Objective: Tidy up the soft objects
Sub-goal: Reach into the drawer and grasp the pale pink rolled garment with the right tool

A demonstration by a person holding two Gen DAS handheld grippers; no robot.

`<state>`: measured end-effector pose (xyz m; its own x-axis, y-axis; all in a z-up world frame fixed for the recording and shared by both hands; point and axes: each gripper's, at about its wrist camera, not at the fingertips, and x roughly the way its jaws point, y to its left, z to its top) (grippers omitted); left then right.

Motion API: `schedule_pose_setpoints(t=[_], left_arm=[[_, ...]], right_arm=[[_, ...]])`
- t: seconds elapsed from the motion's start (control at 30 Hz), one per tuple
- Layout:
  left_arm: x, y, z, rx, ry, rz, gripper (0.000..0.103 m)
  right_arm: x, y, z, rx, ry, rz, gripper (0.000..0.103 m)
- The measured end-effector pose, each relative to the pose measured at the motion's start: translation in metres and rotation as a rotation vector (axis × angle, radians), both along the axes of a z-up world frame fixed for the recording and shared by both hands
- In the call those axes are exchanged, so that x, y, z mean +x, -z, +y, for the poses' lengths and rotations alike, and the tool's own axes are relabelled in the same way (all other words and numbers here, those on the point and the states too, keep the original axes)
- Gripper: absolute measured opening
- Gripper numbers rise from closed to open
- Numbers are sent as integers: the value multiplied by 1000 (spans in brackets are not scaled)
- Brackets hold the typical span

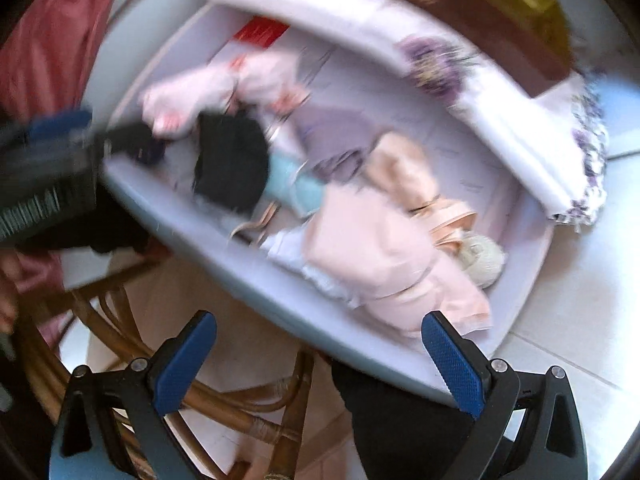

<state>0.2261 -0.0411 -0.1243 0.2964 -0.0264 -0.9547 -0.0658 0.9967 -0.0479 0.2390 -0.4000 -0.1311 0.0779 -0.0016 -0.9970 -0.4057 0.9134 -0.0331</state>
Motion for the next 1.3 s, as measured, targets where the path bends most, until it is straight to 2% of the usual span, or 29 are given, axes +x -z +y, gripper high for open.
schedule_pose_setpoints(t=[0.13,0.33,0.4,0.5,0.7,0.9,1.0,1.1,1.17,1.2,1.3], left_arm=[[-2,-3,-5,1,31,0,82],[-4,-18,-7,-22,87,-20,82],[-4,-22,-7,-20,98,-32,82],[-3,-24,-7,-20,123,-39,82],[-2,-11,-9,-17,151,-16,82],[1,3,-14,-29,179,30,83],[3,12,-14,-34,174,57,83],[4,16,-16,-36,177,62,83],[6,20,-18,-30,187,72,83],[6,23,-19,-22,192,80,83],[8,30,-20,-18,198,100,83]], right_arm=[[11,-14,-24,-10,34,-6,103],[24,-25,-45,18,13,45,103],[15,-13,-59,15,9,61,103],[13,-10,-64,13,29,79,103],[-19,51,-58,-39,16,118,103],[-16,85,-52,-102,23,161,103],[-16,98,-55,-103,51,165,102],[-19,113,-58,-128,66,180,93],[-20,122,-58,-165,67,182,73],[-22,123,-57,-161,61,184,70],[-28,111,-57,-141,62,149,52]])
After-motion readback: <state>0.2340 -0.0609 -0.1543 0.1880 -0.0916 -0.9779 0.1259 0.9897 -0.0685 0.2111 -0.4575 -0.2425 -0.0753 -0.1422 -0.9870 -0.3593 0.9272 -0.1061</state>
